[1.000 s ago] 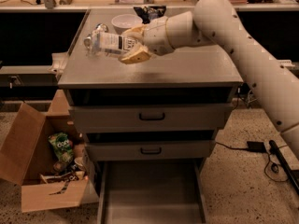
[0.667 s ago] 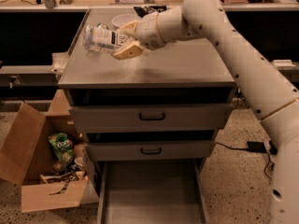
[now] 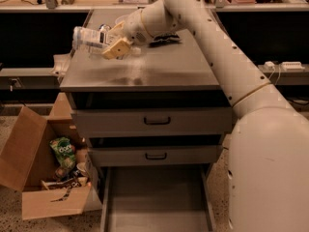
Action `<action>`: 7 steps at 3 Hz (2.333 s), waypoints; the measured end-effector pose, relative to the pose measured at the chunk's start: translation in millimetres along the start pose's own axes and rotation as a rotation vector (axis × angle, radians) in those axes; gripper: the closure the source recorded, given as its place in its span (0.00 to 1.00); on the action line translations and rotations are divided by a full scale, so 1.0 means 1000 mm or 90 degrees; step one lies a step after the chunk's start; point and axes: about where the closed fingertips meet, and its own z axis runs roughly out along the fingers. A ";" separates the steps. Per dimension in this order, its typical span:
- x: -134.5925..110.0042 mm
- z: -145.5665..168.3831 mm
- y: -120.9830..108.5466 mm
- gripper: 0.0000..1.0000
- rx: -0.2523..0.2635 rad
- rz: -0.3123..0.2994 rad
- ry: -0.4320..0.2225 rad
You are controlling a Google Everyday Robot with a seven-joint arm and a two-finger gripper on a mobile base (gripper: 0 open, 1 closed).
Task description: Pick blue plastic bottle from bottom drawer and place on counter
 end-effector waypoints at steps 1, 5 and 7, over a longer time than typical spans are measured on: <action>0.006 0.010 0.003 1.00 -0.009 0.028 0.013; 0.047 0.006 0.005 0.15 0.027 0.077 0.012; 0.047 0.008 0.001 0.00 0.000 0.040 -0.022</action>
Offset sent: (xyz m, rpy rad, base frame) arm 0.0005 -0.0155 -0.0463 -0.0069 0.0999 -0.1138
